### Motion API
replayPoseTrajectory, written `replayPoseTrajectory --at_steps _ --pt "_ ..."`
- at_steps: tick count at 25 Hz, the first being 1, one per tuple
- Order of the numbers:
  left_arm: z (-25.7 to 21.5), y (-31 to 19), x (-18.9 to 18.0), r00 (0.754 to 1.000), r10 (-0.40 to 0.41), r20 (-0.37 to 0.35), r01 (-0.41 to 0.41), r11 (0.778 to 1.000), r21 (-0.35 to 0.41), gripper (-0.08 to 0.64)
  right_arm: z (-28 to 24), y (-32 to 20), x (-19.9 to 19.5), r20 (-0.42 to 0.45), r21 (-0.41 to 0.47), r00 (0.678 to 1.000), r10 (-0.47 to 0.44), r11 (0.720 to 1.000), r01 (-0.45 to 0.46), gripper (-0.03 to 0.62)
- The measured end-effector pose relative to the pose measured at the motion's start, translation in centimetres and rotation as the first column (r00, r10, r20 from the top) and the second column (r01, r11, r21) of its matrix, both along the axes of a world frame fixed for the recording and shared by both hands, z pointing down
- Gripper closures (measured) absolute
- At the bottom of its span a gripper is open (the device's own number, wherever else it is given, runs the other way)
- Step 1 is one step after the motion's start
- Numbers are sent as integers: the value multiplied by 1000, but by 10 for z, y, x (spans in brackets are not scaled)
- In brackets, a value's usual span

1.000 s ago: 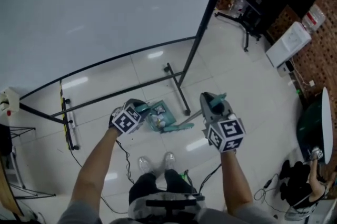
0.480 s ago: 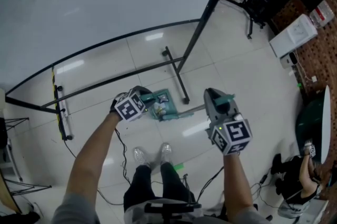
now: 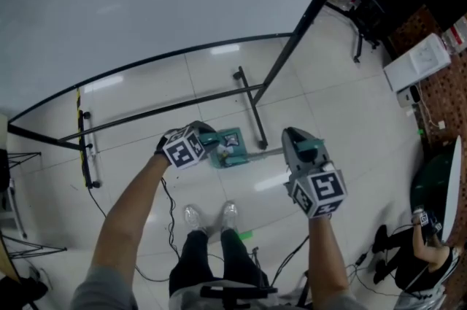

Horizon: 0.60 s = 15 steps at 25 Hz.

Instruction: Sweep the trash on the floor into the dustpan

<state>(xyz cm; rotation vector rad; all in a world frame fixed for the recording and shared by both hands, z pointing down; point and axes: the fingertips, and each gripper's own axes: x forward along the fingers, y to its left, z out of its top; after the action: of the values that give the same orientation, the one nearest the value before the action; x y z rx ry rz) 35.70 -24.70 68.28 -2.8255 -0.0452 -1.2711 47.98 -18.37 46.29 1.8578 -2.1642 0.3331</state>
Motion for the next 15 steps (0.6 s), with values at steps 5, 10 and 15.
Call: replayPoseTrajectory --at_steps 5,10,15 --pt "10 -11 -12 997 -48 64 44 996 74 421 -3 -22 -12 -22 0 997 -77 997 77 557" --pt "-1 -20 -20 986 -165 -26 166 986 10 316 -15 -47 -32 -32 43 979 -201 978 202 558" --pt "-12 -25 -37 961 -269 -71 269 963 -9 262 -18 -62 -61 -50 36 936 -348 936 350 558"
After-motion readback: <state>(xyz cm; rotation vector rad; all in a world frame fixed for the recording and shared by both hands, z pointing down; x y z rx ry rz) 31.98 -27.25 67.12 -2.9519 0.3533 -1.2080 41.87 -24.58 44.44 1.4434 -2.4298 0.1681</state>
